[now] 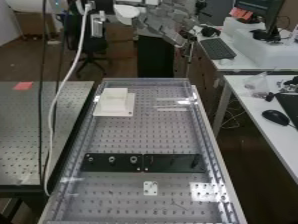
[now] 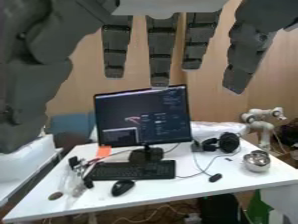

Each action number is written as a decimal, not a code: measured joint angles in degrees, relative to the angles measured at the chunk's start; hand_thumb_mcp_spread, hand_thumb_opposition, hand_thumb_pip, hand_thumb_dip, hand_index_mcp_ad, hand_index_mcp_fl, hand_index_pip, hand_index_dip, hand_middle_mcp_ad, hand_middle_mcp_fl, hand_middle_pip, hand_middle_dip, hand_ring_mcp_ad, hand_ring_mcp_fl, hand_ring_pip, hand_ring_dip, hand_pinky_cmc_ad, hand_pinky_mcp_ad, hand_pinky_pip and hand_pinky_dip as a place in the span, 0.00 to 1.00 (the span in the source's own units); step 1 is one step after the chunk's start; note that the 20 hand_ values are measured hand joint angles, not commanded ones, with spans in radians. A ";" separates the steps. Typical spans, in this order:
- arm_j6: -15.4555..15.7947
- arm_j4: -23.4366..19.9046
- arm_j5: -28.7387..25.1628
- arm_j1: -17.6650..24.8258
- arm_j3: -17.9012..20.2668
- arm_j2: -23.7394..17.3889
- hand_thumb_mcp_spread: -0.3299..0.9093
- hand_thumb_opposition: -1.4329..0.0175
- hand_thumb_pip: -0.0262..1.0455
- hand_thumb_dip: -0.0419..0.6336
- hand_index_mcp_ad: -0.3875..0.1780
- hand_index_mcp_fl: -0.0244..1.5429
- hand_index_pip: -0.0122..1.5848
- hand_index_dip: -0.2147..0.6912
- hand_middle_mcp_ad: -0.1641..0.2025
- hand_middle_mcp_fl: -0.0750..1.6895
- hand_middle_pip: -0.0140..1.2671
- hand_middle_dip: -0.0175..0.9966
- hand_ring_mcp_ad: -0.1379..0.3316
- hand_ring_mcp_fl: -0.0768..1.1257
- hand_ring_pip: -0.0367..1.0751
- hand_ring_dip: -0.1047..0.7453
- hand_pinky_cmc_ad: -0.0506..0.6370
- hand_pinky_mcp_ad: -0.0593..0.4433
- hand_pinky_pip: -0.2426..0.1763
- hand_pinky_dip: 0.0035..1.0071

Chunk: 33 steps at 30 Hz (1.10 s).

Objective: Grab the chopstick and place it in the clear container

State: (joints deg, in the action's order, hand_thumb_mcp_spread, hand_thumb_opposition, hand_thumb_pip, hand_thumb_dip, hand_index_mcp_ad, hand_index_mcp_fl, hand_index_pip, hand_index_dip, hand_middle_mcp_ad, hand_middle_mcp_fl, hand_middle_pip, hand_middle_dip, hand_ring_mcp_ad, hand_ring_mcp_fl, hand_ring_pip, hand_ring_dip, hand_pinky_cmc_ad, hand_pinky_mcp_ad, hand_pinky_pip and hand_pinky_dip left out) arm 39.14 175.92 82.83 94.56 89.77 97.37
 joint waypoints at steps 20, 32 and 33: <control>0.15 -0.51 0.86 -0.41 0.49 -0.38 0.46 0.52 0.42 0.18 0.30 0.19 0.03 0.57 0.61 0.18 0.09 0.36 0.58 0.11 0.14 0.39 0.88 0.94 0.59 0.21; 0.06 -0.66 0.68 -0.64 0.67 -0.44 0.45 0.52 0.42 0.18 0.30 0.19 0.03 0.57 0.61 0.19 0.09 0.36 0.58 0.10 0.13 0.39 0.88 0.95 0.58 0.20; 0.08 -0.68 0.69 -0.64 0.68 -0.44 0.45 0.52 0.42 0.18 0.30 0.19 0.03 0.57 0.61 0.19 0.09 0.36 0.58 0.10 0.13 0.39 0.89 0.95 0.58 0.20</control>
State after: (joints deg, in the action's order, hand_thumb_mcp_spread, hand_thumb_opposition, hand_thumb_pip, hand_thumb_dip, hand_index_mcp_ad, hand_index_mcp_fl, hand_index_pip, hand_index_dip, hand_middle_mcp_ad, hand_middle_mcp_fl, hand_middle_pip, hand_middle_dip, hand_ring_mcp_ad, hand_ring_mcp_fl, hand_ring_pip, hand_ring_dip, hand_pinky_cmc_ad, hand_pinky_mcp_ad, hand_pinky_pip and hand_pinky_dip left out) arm 39.21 175.24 83.53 93.91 90.45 96.93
